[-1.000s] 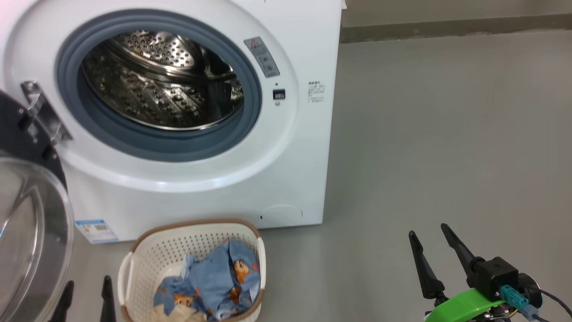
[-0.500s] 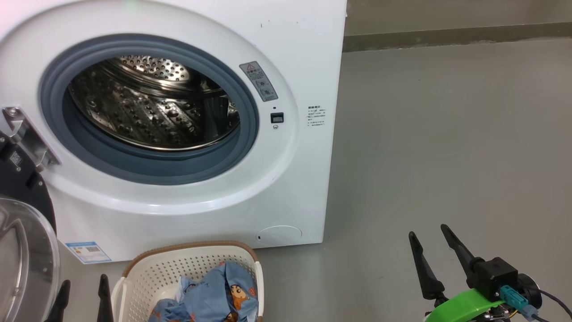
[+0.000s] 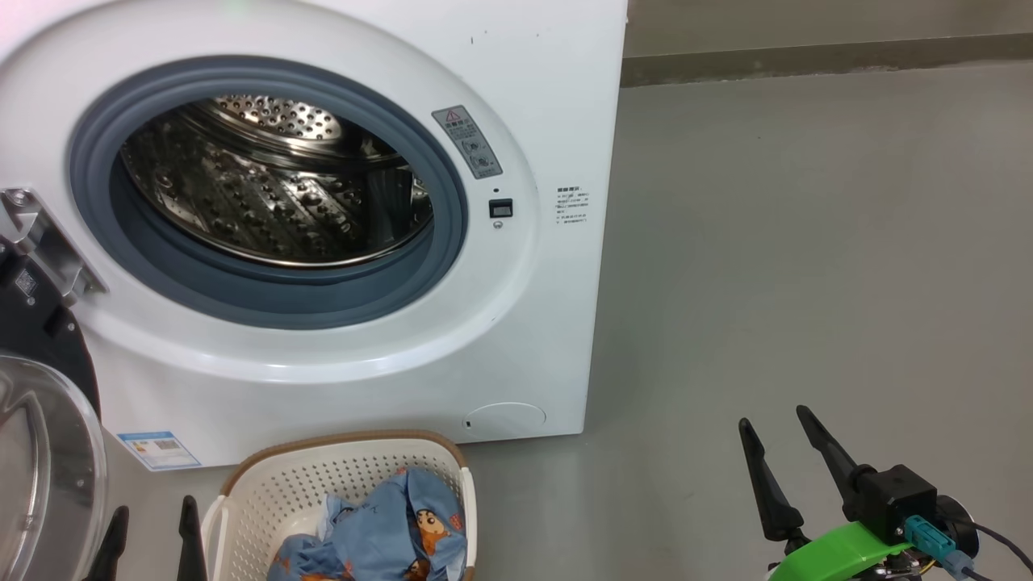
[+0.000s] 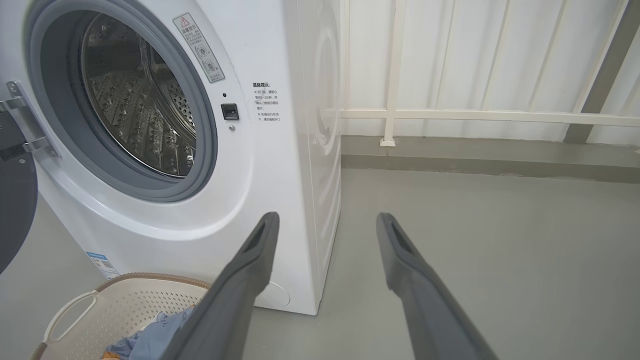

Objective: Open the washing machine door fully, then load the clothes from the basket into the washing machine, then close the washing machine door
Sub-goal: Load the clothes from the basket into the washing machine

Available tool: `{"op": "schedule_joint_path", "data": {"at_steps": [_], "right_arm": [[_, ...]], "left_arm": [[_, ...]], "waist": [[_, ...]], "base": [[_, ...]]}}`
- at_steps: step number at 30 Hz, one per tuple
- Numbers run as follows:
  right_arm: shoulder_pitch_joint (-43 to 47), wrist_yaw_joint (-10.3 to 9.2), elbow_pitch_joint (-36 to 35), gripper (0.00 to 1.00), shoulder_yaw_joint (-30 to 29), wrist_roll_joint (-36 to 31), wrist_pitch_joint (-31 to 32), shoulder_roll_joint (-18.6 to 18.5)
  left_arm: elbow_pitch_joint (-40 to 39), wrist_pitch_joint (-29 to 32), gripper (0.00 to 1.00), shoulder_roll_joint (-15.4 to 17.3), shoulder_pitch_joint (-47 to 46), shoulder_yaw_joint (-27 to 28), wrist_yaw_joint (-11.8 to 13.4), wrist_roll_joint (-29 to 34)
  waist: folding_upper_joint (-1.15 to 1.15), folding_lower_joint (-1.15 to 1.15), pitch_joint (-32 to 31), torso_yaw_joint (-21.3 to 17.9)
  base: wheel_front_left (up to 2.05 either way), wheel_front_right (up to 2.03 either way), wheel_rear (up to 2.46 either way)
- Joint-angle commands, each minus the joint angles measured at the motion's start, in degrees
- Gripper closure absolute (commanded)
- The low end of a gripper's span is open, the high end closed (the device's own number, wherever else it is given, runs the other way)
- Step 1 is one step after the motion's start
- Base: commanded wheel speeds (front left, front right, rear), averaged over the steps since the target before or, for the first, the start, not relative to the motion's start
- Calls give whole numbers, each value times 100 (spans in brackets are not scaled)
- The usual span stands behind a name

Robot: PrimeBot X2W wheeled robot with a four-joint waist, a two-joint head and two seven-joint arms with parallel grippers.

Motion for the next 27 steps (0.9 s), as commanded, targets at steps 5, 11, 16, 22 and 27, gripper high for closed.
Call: {"op": "schedule_joint_path", "data": {"at_steps": [5,11,16,22,27], "right_arm": [[-62,9,-137,0,139,73,-69,-15],[-59,9,-121,0,125,111,-69,-15],[-115,9,-130,0,103,86,-69,-15],[-204,9,-135,0,95,91,-69,-15],[-319,9,-152,0,104,116,-69,-15]], "left_arm": [[-104,-29,0,98,-225,154,-15,-31],[-44,-29,0,131,-206,24,-16,-119],[-15,-29,0,159,-275,-77,-17,-232],[62,-29,0,229,-406,-223,-17,-364],[191,-29,0,284,-518,-419,-17,-514]], "waist": [[0,0,41,2],[0,0,154,-13],[0,0,357,-25],[0,0,699,-51],[0,0,995,-104]], "base": [[0,0,0],[0,0,0],[0,0,0],[0,0,0],[0,0,0]]}}
